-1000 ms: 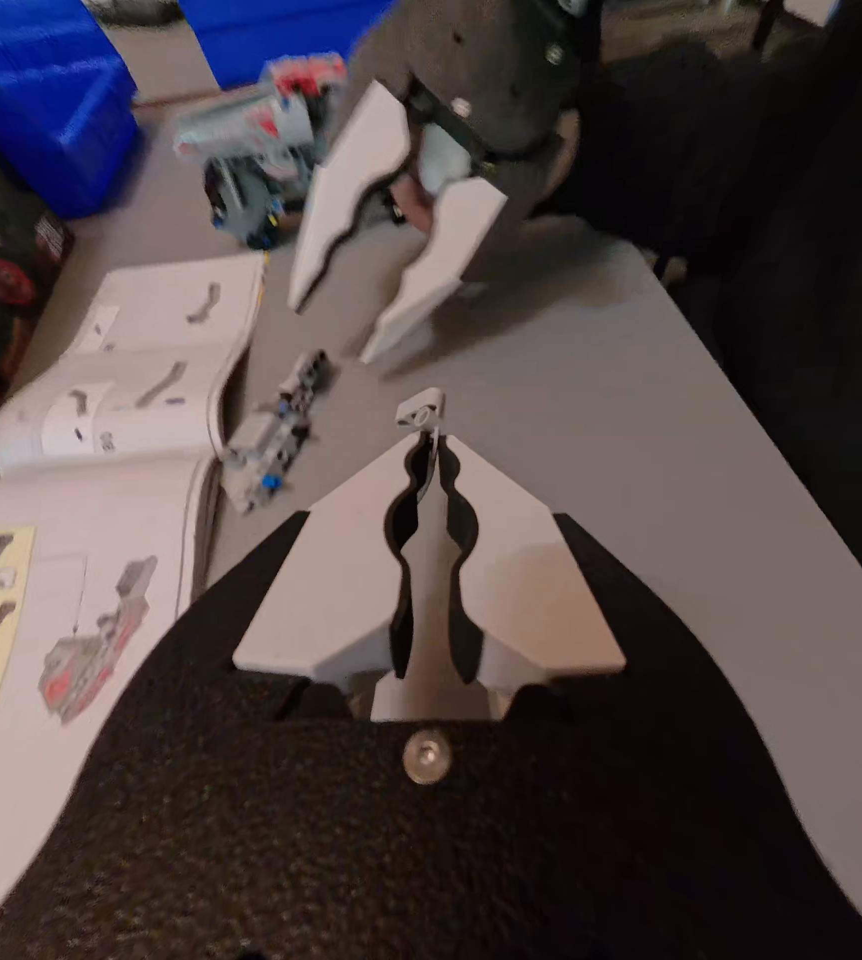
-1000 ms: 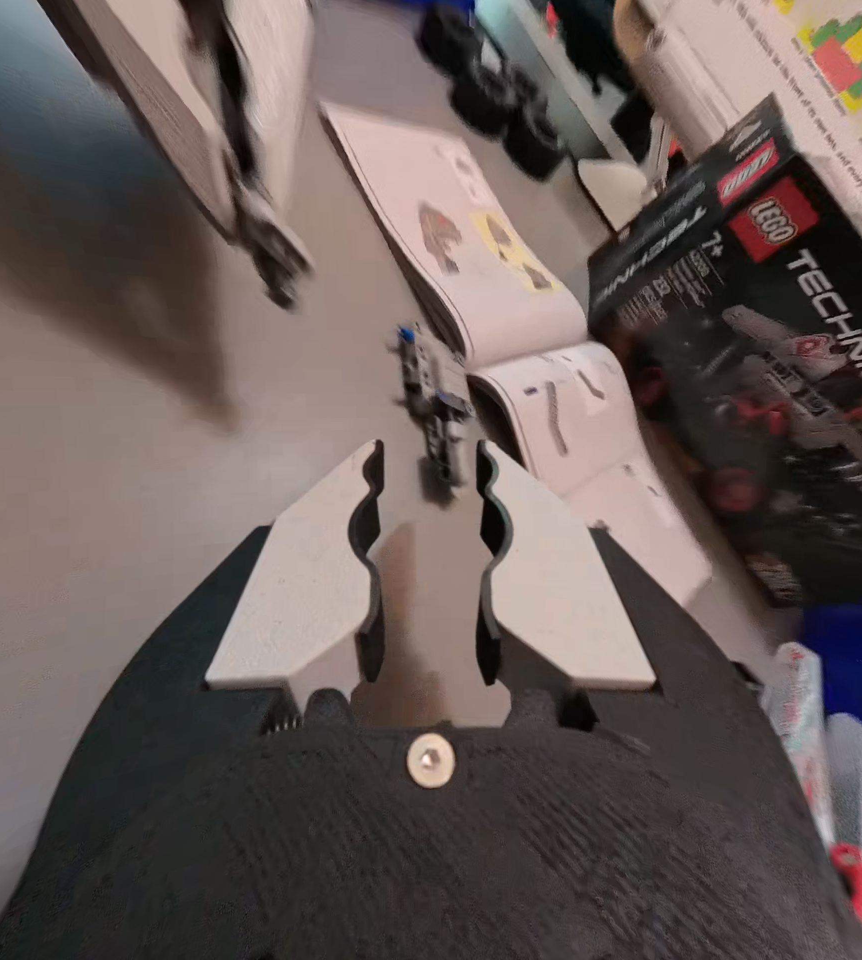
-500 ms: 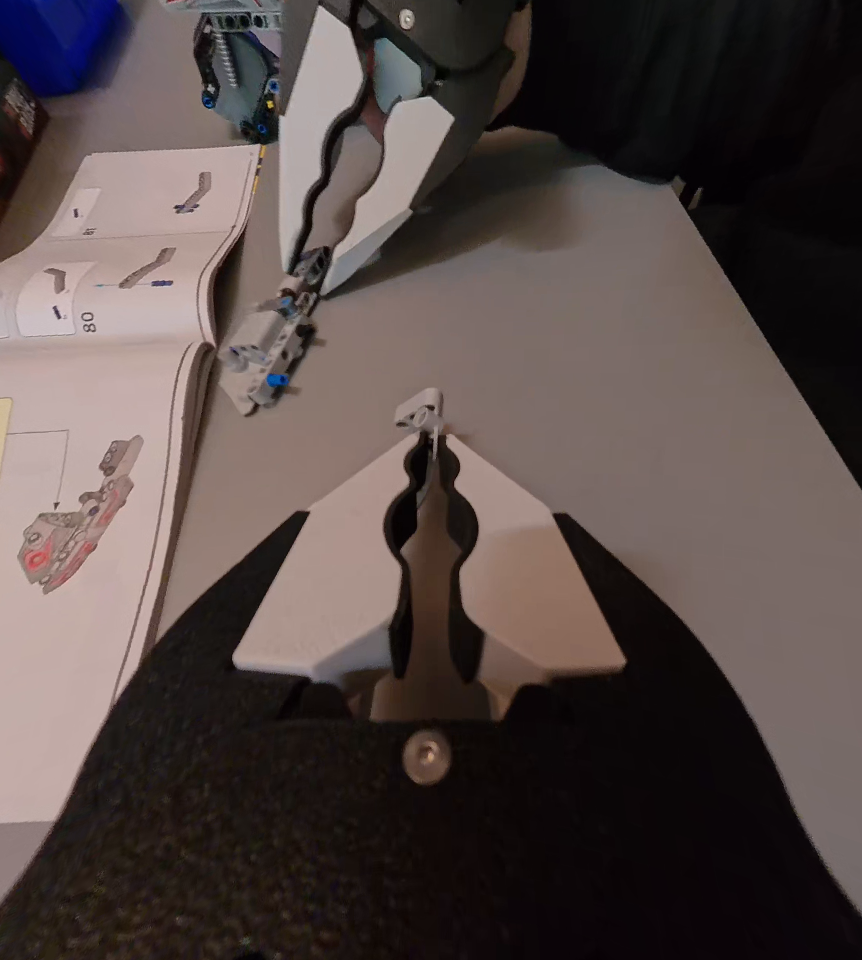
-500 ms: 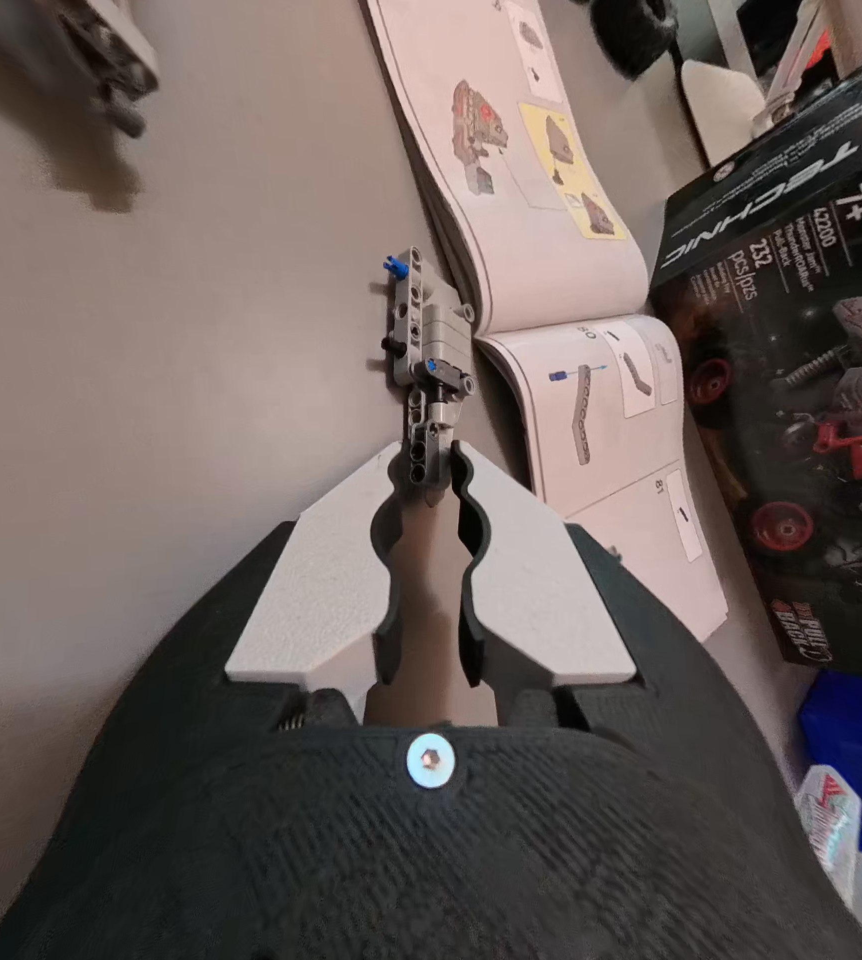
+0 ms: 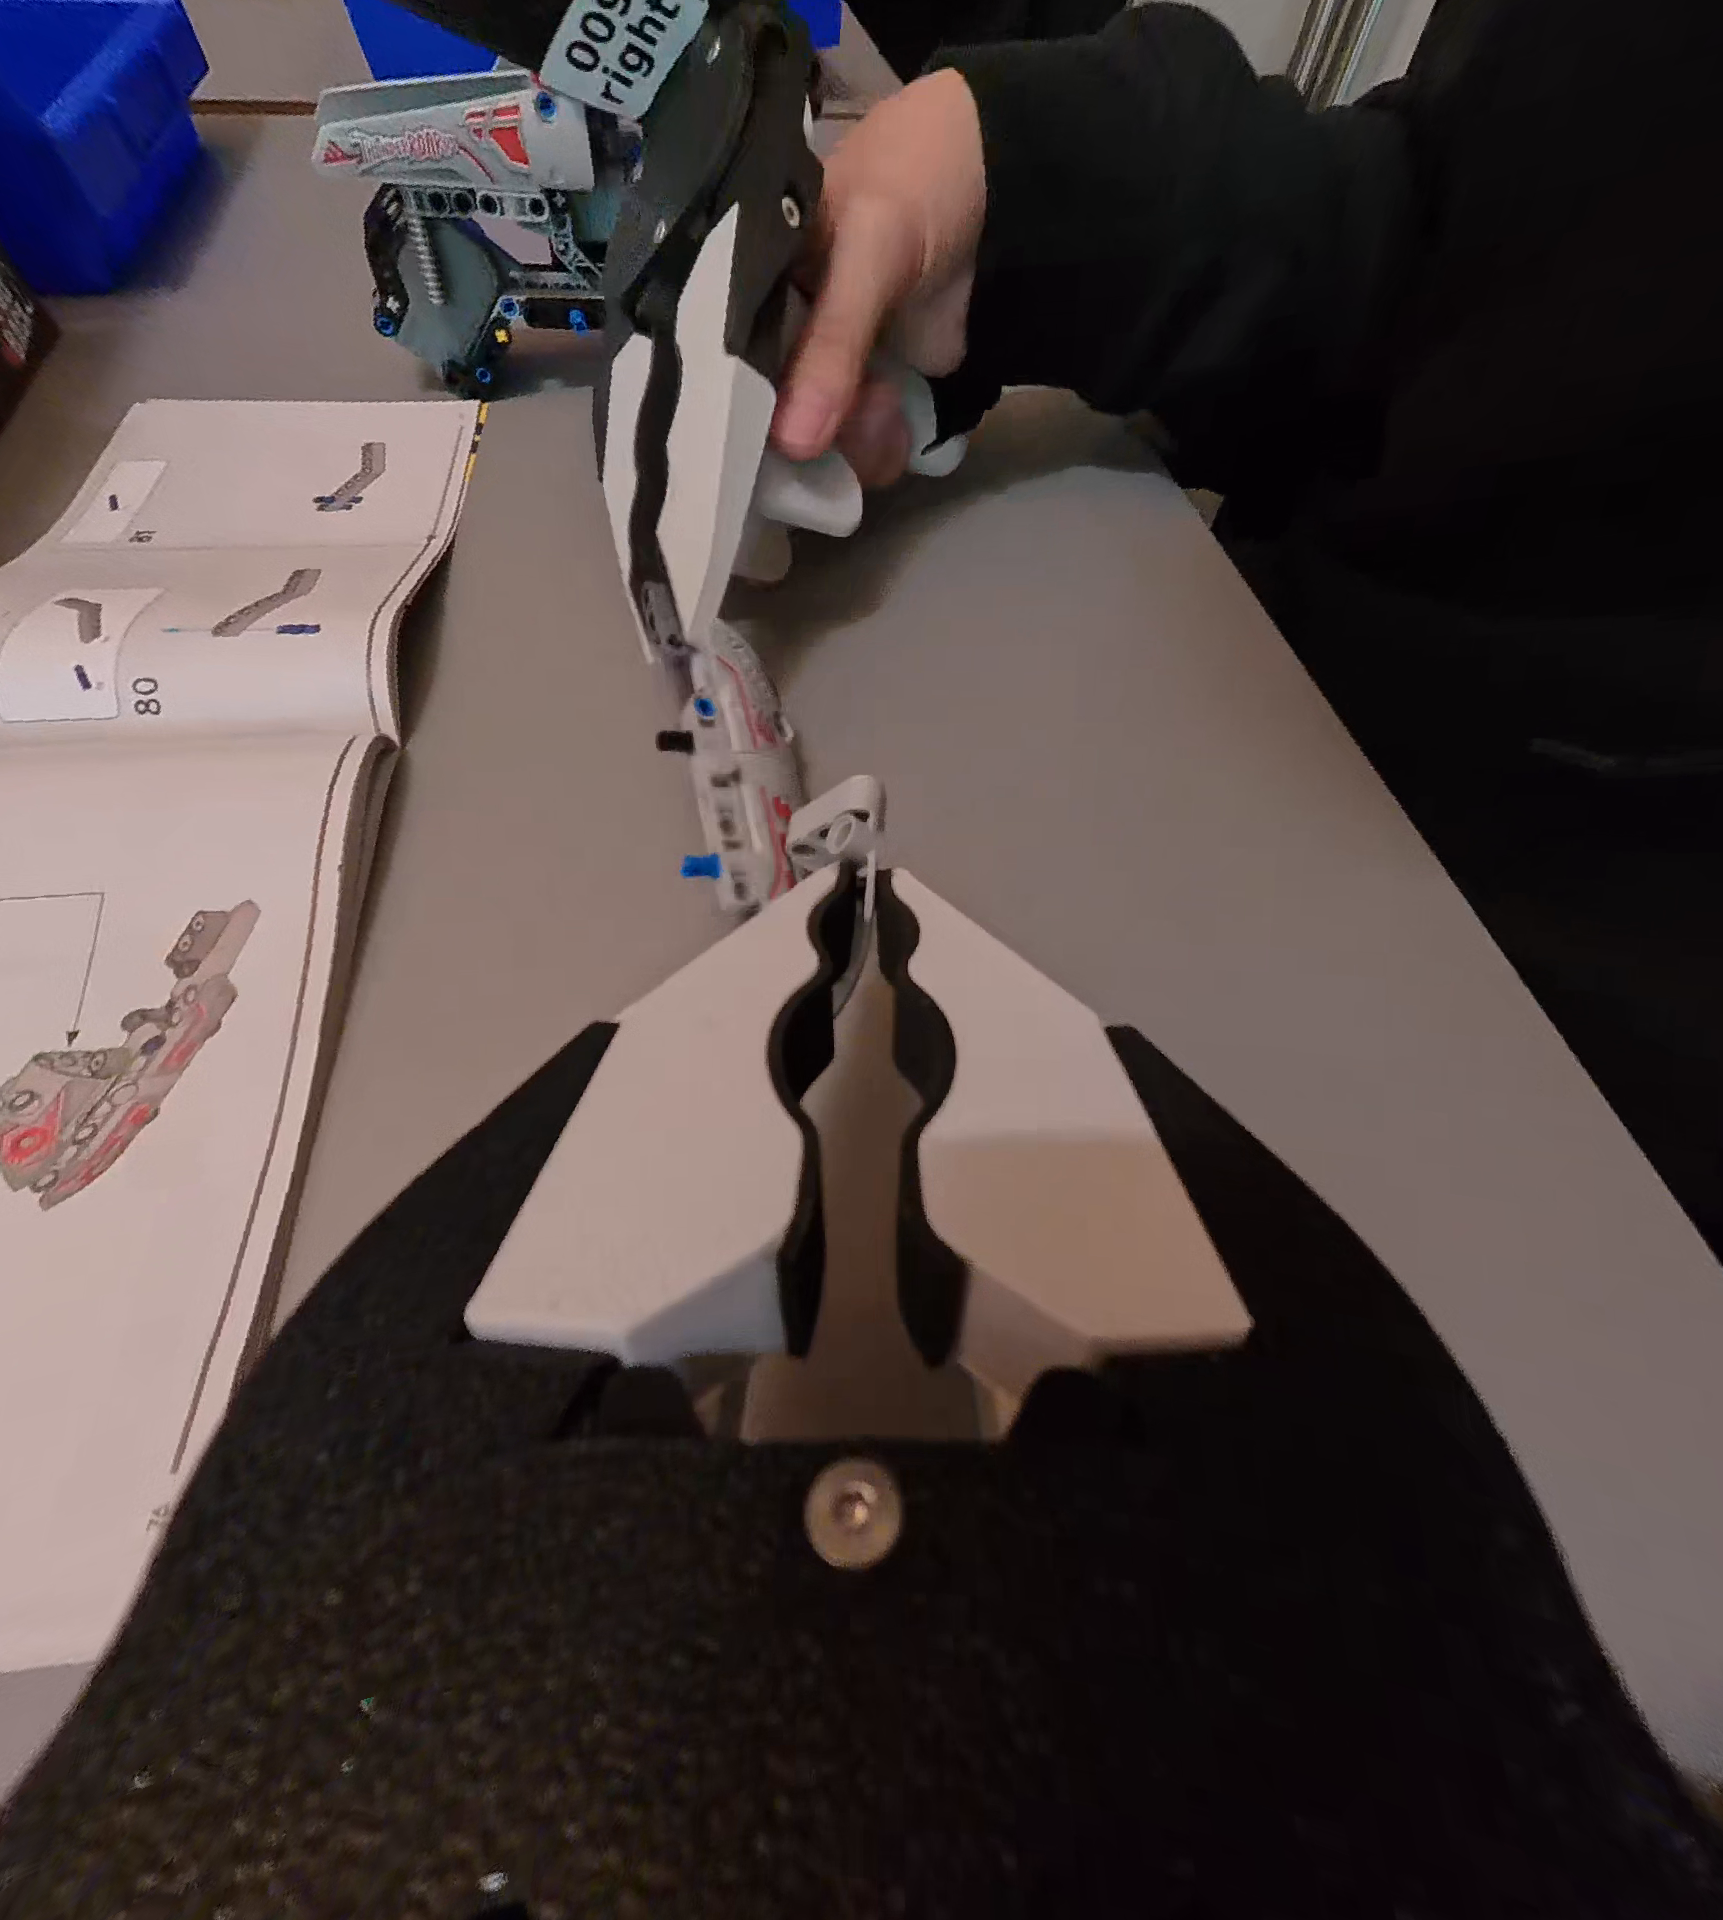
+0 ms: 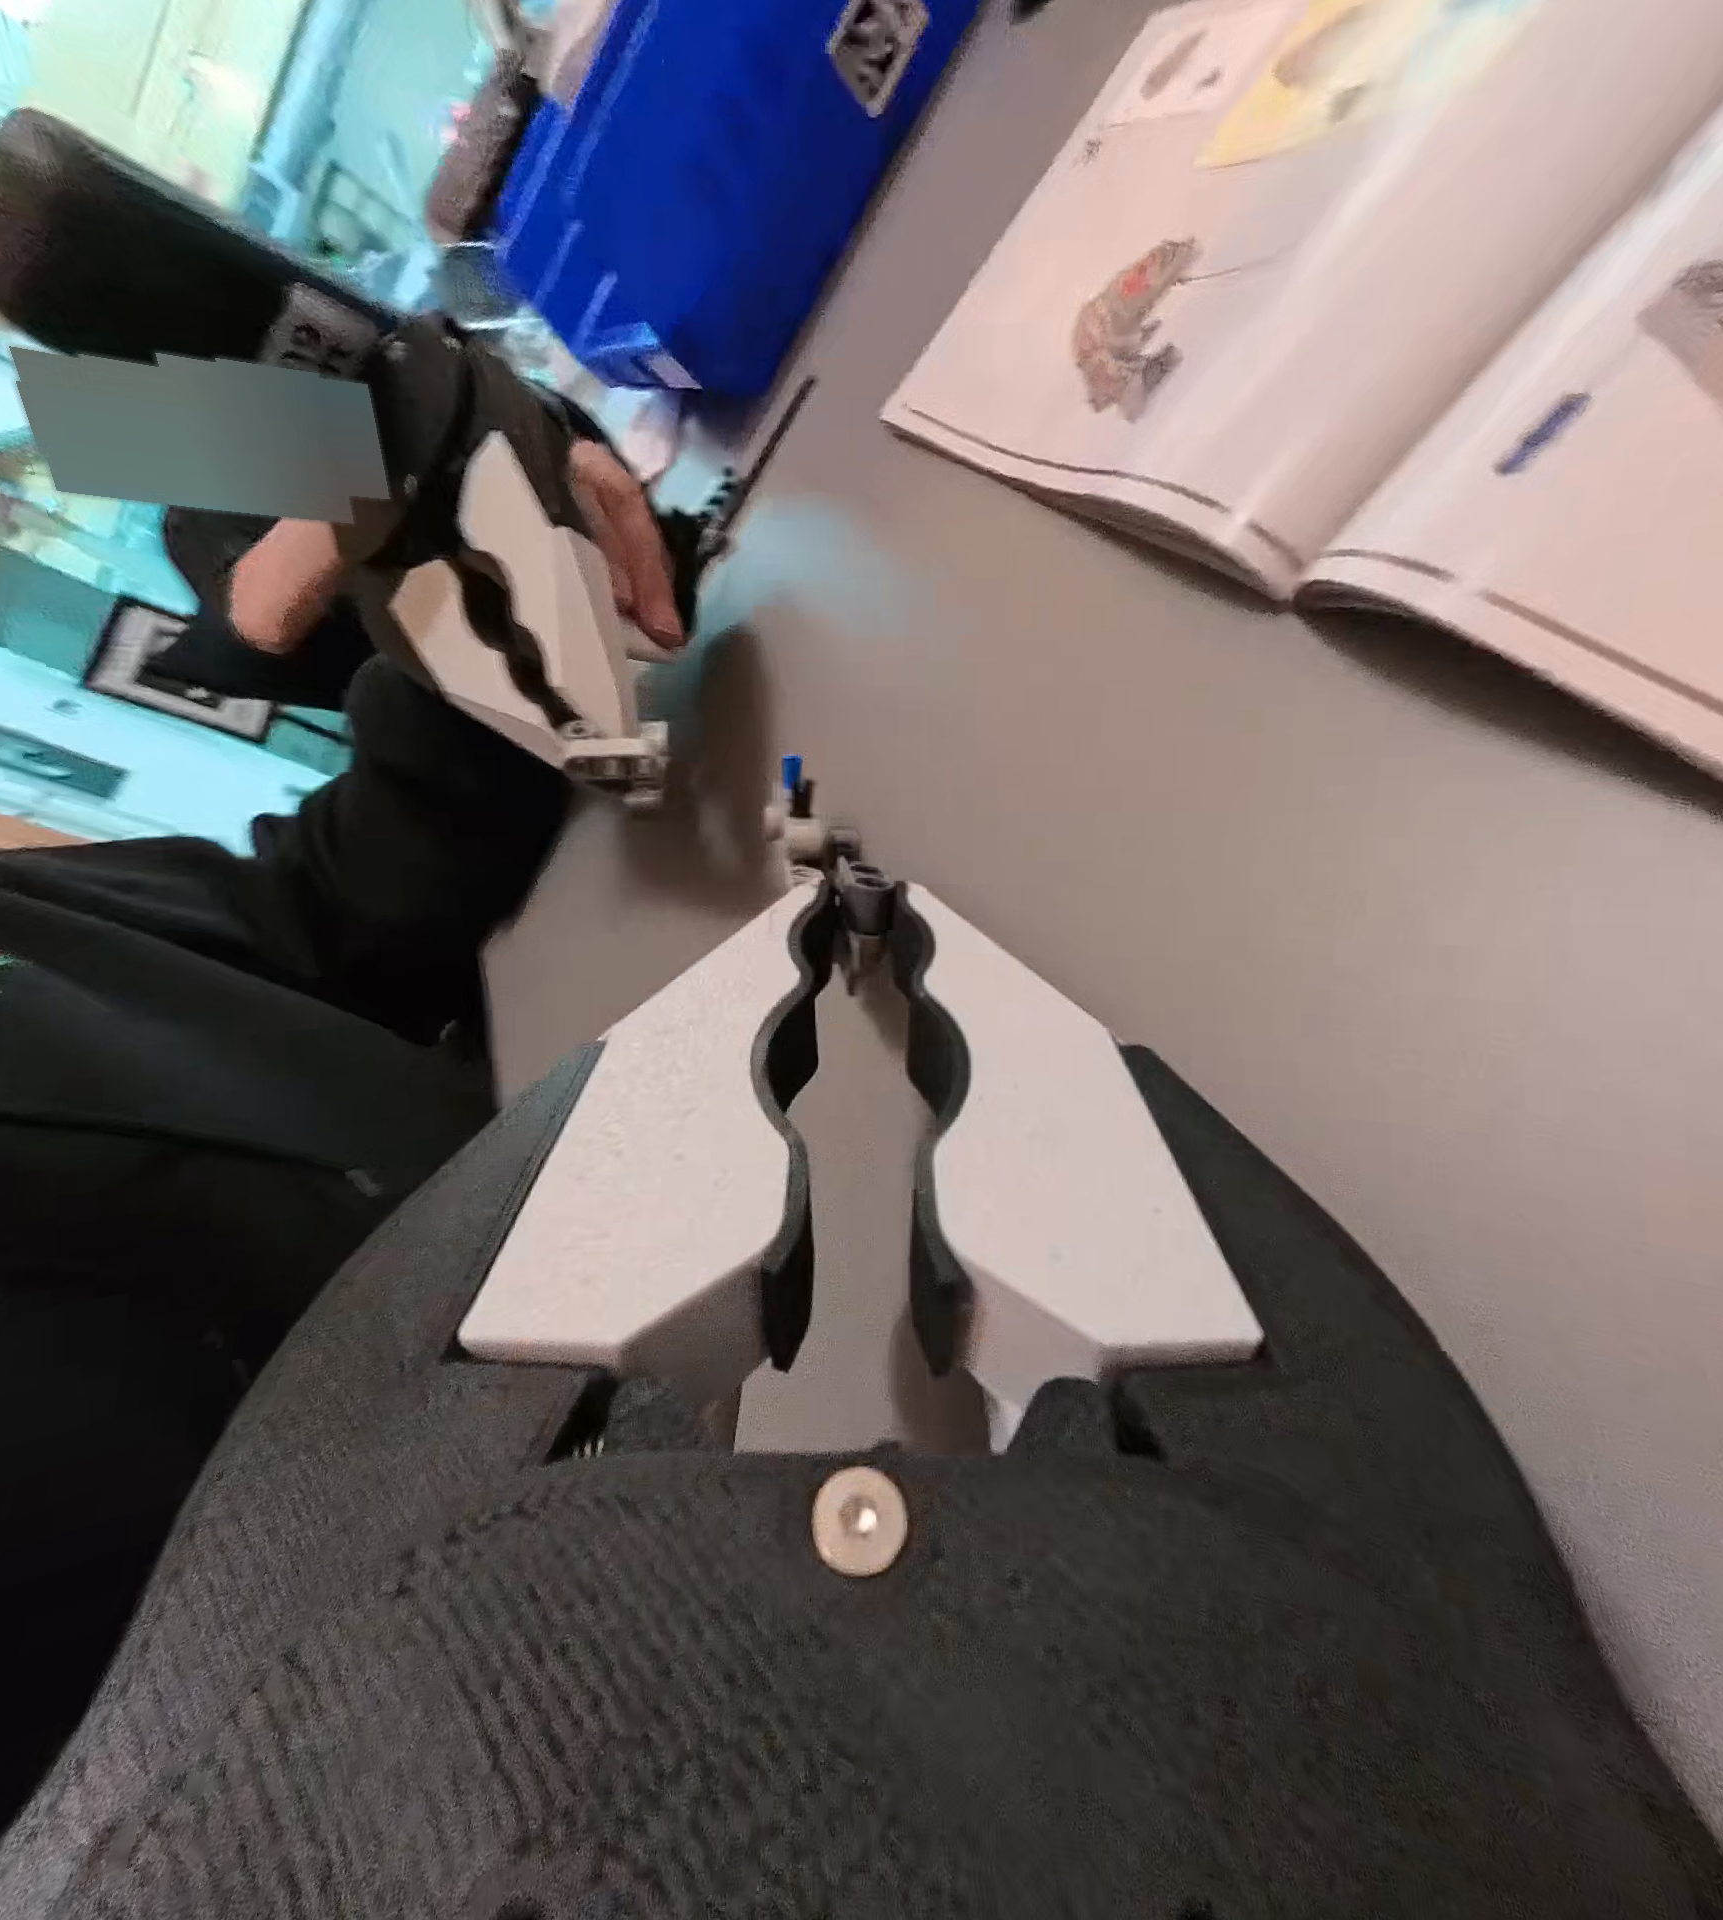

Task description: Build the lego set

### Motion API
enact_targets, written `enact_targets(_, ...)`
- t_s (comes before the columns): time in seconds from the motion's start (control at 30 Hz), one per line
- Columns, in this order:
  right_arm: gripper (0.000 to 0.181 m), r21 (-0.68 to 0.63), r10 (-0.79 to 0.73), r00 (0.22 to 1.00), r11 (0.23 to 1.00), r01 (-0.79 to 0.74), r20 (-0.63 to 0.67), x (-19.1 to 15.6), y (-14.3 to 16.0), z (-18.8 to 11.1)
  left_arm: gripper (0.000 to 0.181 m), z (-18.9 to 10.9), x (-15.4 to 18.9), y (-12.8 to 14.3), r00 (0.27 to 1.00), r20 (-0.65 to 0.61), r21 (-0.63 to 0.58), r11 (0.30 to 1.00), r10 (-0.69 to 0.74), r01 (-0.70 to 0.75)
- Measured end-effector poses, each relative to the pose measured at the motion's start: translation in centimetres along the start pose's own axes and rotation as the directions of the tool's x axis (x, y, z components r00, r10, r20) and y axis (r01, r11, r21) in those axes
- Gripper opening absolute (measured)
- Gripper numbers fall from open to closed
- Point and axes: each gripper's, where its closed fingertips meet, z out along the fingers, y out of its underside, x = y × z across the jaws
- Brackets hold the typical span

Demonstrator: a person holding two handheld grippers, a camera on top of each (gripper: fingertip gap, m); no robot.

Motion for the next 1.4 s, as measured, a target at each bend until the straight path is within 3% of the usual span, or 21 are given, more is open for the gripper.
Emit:
enact_targets(0.03, 0.011, 0.004, -0.01, 0.998, 1.0, 0.011, -0.054, 1.0, 0.0, -0.1, 0.0, 0.0, -0.1, 0.1, 1.0, 0.001, -0.001, 1.0, -0.002, 0.002)
enact_targets(0.17, 0.014, 0.055, -0.019, 0.991, 0.998, 0.027, -0.132, 2.4, -0.9, -0.3, 0.0, -0.1, -0.4, 0.2, 1.0, 0.011, 0.004, 1.0, -0.015, 0.015)
enact_targets(0.47, 0.047, -0.094, -0.251, 0.933, 0.968, 0.234, -0.26, 2.9, 0.2, -1.2, 0.0, -0.3, -0.8, 0.1, 0.999, 0.021, 0.02, 0.999, -0.045, 0.045)
enact_targets(0.57, 0.056, -0.167, -0.397, 0.87, 0.917, 0.363, -0.293, 2.5, 0.4, -1.2, 0.0, -0.3, -1.3, 0.0, 0.991, 0.023, 0.048, 0.99, -0.131, 0.129)
enact_targets(0.67, 0.06, -0.19, -0.565, 0.762, 0.825, 0.533, -0.315, 1.5, -0.2, -0.6, 0.0, -0.7, -2.1, -0.6, 0.953, -0.002, 0.124, 0.946, -0.302, 0.3)
enact_targets(0.73, 0.06, -0.179, -0.639, 0.712, 0.768, 0.615, -0.291, 0.4, -0.3, 0.1, 0.0, -1.0, -2.6, -1.1, 0.895, -0.056, 0.184, 0.877, -0.442, 0.444)
enact_targets(0.87, 0.062, -0.16, -0.673, 0.701, 0.738, 0.655, -0.234, -0.7, -0.6, 1.5, 0.0, -1.0, -3.0, -1.3, 0.798, -0.168, 0.217, 0.768, -0.579, 0.602)
enact_targets(1.13, 0.039, -0.003, -0.719, 0.684, 0.69, 0.724, -0.121, -3.9, -2.0, 3.6, 0.0, 0.0, -2.1, -2.2, 0.744, -0.274, 0.206, 0.719, -0.609, 0.664)
enact_targets(1.3, 0.025, -0.033, -0.823, 0.55, 0.56, 0.828, -0.141, -4.2, -1.7, 3.7, 0.0, 1.6, -1.4, -1.9, 0.651, -0.331, 0.121, 0.653, -0.683, 0.747)
enact_targets(1.4, 0.035, -0.023, -0.836, 0.536, 0.542, 0.84, -0.114, -4.4, -1.1, 4.0, 0.0, 1.7, -1.1, -2.3, 0.611, -0.384, 0.111, 0.623, -0.692, 0.775)
